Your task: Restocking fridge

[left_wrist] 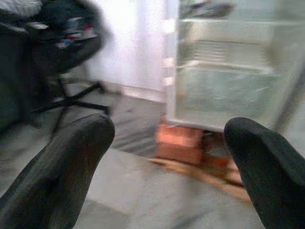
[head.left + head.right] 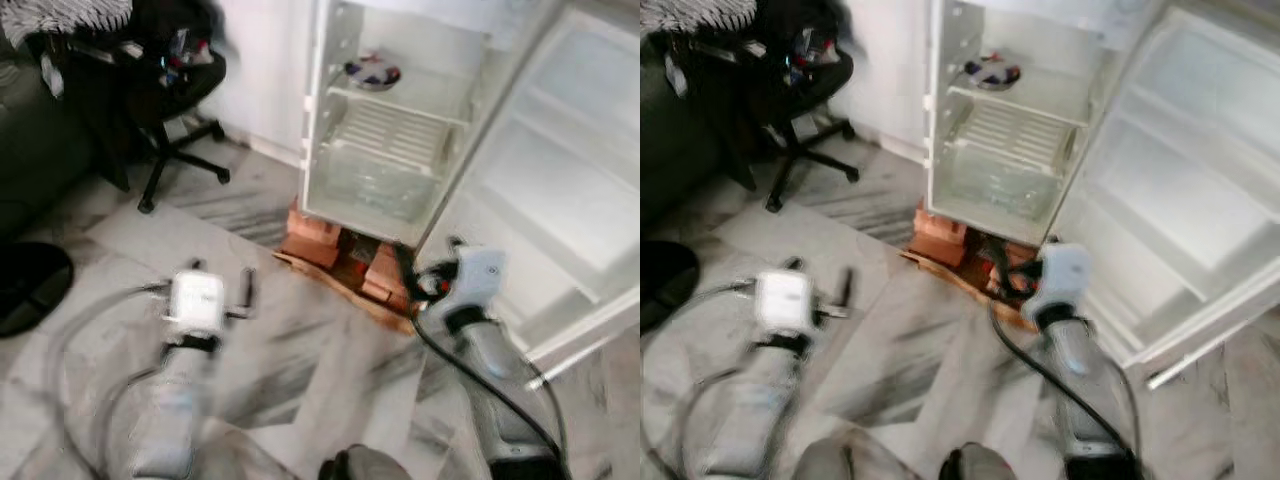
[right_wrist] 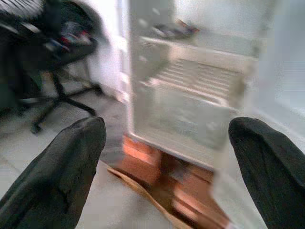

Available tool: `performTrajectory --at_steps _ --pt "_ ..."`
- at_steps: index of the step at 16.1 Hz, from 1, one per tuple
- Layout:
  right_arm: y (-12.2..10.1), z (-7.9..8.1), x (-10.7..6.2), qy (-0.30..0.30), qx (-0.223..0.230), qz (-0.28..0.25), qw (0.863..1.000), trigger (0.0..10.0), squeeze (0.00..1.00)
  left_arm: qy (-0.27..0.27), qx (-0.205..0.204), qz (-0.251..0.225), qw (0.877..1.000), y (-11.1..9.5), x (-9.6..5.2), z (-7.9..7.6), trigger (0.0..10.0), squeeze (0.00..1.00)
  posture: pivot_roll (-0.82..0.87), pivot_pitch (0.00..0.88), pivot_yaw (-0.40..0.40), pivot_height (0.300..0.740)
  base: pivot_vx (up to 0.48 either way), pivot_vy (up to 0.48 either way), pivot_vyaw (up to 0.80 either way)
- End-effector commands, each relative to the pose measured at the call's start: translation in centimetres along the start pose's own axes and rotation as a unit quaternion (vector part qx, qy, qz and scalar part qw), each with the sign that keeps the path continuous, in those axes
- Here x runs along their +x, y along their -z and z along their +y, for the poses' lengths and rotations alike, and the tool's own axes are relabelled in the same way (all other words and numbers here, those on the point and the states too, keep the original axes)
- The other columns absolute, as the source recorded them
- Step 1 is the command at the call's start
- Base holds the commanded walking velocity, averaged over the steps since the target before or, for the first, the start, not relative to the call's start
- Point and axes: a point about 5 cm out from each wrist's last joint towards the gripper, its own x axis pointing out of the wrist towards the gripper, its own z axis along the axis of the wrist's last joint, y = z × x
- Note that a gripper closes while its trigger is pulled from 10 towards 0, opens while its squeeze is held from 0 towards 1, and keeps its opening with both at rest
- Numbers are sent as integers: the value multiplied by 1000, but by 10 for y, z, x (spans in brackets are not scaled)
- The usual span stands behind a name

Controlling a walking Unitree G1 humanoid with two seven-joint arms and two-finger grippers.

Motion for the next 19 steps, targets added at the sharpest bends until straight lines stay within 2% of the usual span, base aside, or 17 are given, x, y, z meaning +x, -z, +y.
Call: performTrajectory --at_steps 1,8,11,12,15,19 --pt "-4 1 1 -2 0 -10 1000 10000 0 -1 12 0 1000 -1 -1 3 10000 0 158 131 -84 740 0 -412 0" --pt "-2 4 2 -10 3 -8 1000 10000 0 -2 14 1 1000 0 -2 3 10000 0 158 138 -83 740 0 -405 0" --pt "0 12 -1 -54 29 -3 998 10000 0 -1 15 2 1000 0 -2 3 10000 0 157 140 -83 740 0 -325 0" --pt "1 11 -3 -75 26 6 997 10000 0 -1 15 4 1000 1 -2 3 10000 0 157 140 -83 740 0 -270 0" --pt "3 2 -1 -63 19 12 998 10000 0 -3 16 5 1000 1 -2 3 10000 0 154 141 -84 740 0 -269 0" --pt "1 5 3 -64 11 4 998 10000 0 -4 18 4 1000 1 -2 5 10000 0 157 141 -81 740 0 -311 0"
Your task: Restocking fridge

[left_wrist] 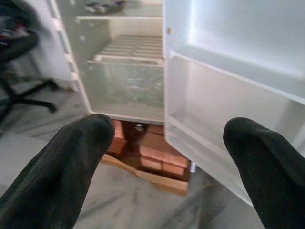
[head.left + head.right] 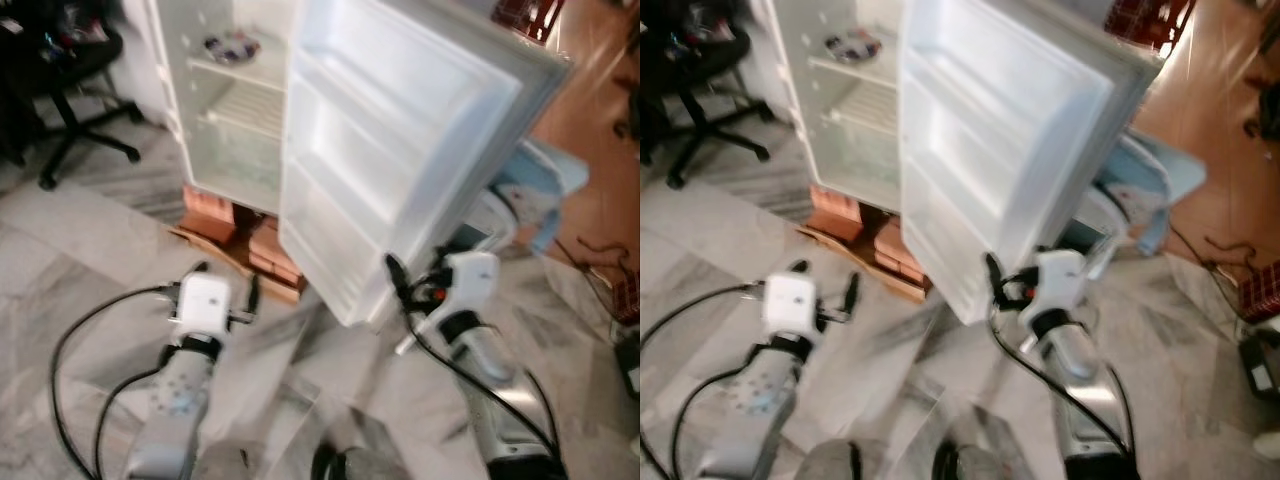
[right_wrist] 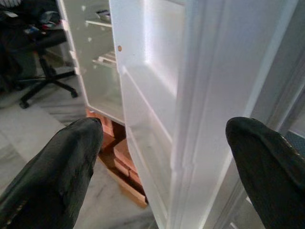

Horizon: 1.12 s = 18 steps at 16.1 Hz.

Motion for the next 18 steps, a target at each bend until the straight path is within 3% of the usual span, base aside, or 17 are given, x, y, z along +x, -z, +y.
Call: performTrajectory --at_steps 1,5,13,18 --pt "-3 -8 -2 11 -7 -4 1000 10000 0 6 -3 -3 1000 -2 1 -5 10000 0 158 140 -80 740 0 -420 0" --pt "-5 -10 -1 19 -13 -10 1000 10000 0 9 -3 -5 1000 -2 2 -5 10000 0 152 141 -76 740 0 -385 0" --pt "-8 -18 0 56 -22 -19 998 10000 0 17 -10 -21 1000 -6 1 -6 10000 0 151 141 -77 740 0 0 0" --pt "-10 -17 0 60 -20 -26 998 10000 0 21 -9 -20 1000 -5 1 -6 10000 0 152 142 -76 740 305 0 464"
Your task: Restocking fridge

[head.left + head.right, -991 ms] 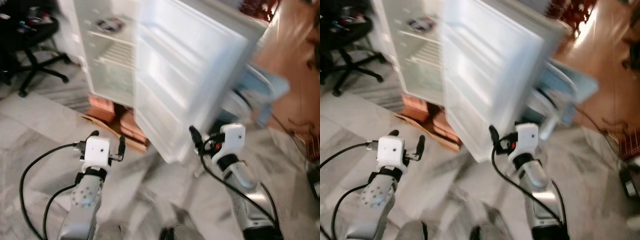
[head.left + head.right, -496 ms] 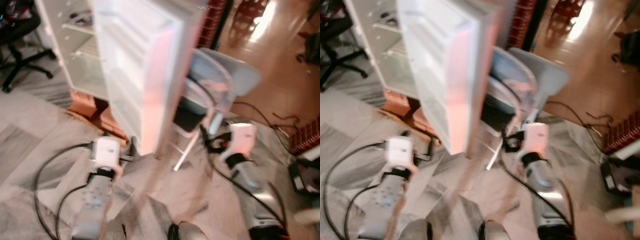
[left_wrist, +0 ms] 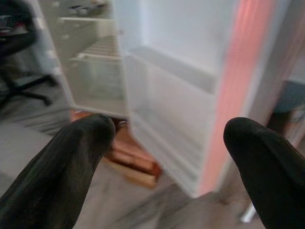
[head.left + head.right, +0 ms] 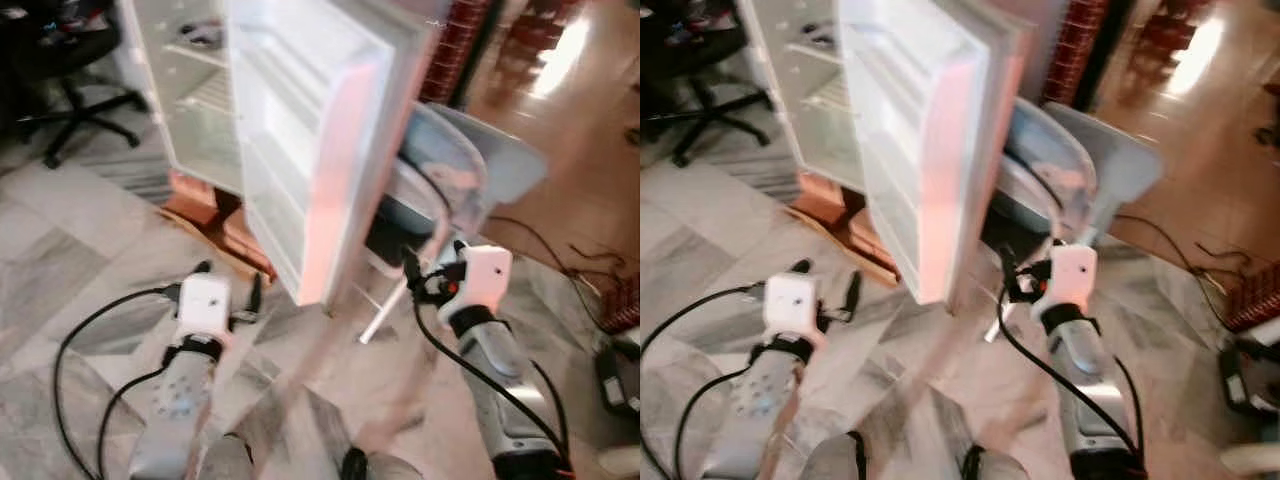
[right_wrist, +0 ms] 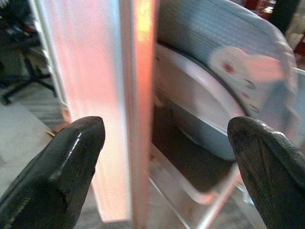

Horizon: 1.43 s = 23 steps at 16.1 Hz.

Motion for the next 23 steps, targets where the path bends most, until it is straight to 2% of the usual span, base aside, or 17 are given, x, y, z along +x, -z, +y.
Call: performTrajectory --at_steps 1,5,9,12,15,17,18,20,22,23 --pt "-1 -7 -2 16 -4 -2 1000 10000 0 10 -3 -9 1000 -4 1 -5 10000 0 155 141 -79 740 326 0 0" --pt "5 -3 -10 18 0 4 1000 10000 0 13 -2 -10 1000 -3 0 -6 10000 0 154 141 -77 740 350 0 0" --pt "4 -2 -9 18 0 3 1000 10000 0 17 0 -9 1000 -3 1 -6 10000 0 151 140 -74 740 362 0 0" --pt "5 -3 -10 19 -2 4 1000 10000 0 17 -7 -13 1000 -4 -1 -7 10000 0 152 141 -75 740 90 0 0" --pt "6 -3 -11 19 -3 5 1000 10000 0 11 -1 0 1000 0 -4 -3 10000 0 153 142 -73 740 0 0 0" --pt "7 -3 -10 3 2 8 1000 10000 0 -10 8 11 1000 4 -12 7 10000 0 155 145 -69 740 0 0 0" --pt "5 3 -5 -35 23 7 999 10000 0 -31 17 28 999 12 -23 16 10000 0 160 147 -68 740 0 0 0" --pt "-3 15 11 -79 49 2 996 10000 0 -75 10 74 994 30 -39 30 10000 0 176 152 -68 740 0 0 0" --pt "-9 20 24 -92 53 -9 994 10000 0 -81 4 83 993 32 -42 32 10000 0 188 154 -70 740 0 0 0" --pt "-16 25 37 -104 69 -16 992 10000 0 -86 3 90 992 33 -42 33 10000 0 201 156 -75 740 0 0 0"
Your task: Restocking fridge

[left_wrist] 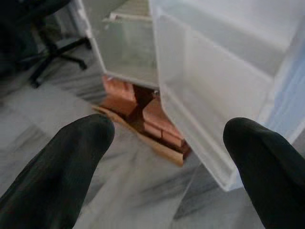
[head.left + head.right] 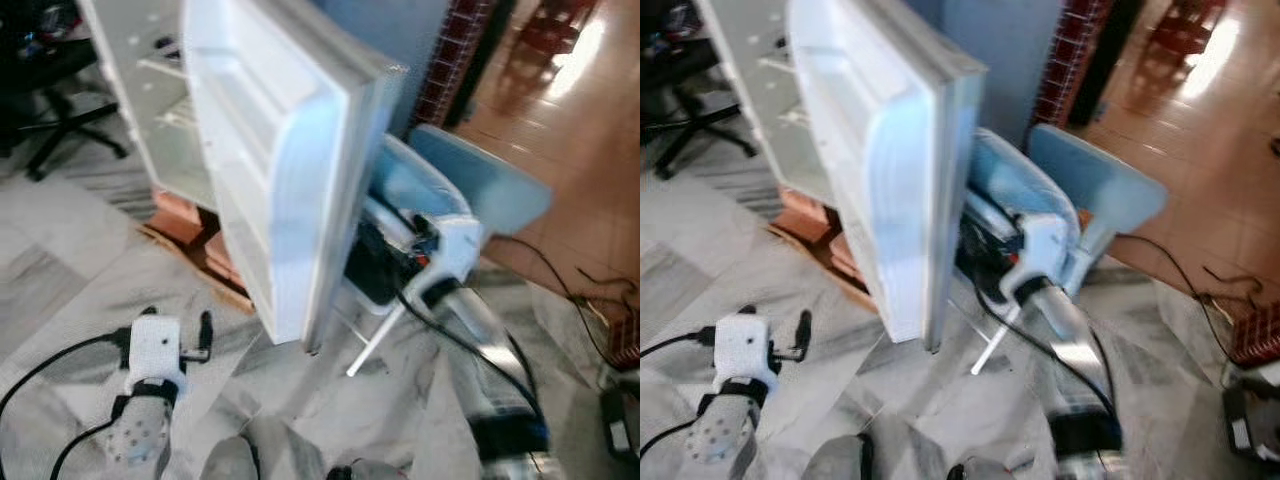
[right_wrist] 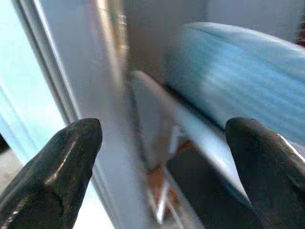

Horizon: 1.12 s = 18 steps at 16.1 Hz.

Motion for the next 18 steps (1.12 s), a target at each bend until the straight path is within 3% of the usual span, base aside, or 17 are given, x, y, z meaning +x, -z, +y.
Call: performTrajectory --at_steps 1,4,6,7,8,9,10,11,13,17,18 --pt "-2 -2 9 -2 13 2 1000 10000 0 7 -4 9 1000 1 -1 -3 10000 0 209 155 -82 740 0 0 0" --pt "-15 9 36 -23 46 -13 999 10000 0 5 -6 21 1000 5 -1 -3 10000 0 223 151 -94 740 0 0 0" --pt "-24 36 51 -64 103 -25 992 10000 0 6 -5 22 1000 5 1 -4 10000 0 224 149 -96 740 0 0 0" --pt "-41 74 53 -168 196 -47 965 10000 0 9 -4 22 1000 4 2 -4 10000 0 228 147 -97 740 0 0 0" --pt "-56 105 41 -274 247 -58 928 10000 0 10 -5 22 1000 4 3 -4 10000 0 229 144 -98 740 0 0 0" --pt "-69 126 24 -362 288 -61 885 10000 0 11 -4 23 1000 5 3 -5 10000 0 229 144 -99 740 0 0 0" --pt "-86 141 -10 -476 326 -63 814 10000 0 12 -5 21 1000 3 3 -6 10000 0 229 144 -99 740 0 0 0" --pt "-91 141 -24 -508 338 -61 790 10000 0 11 -5 23 1000 4 3 -5 10000 0 229 144 -99 740 0 0 0" --pt "-76 118 -26 -469 331 -32 818 10000 0 13 -7 26 1000 5 4 -5 10000 0 221 147 -102 740 0 0 0" --pt "-10 68 -34 -316 228 92 916 10000 0 20 -5 22 1000 5 7 -5 10000 0 211 142 -98 740 0 0 0" --pt "-5 63 -36 -296 218 102 925 10000 0 17 -2 20 1000 4 9 -5 10000 0 211 142 -98 740 0 0 0"
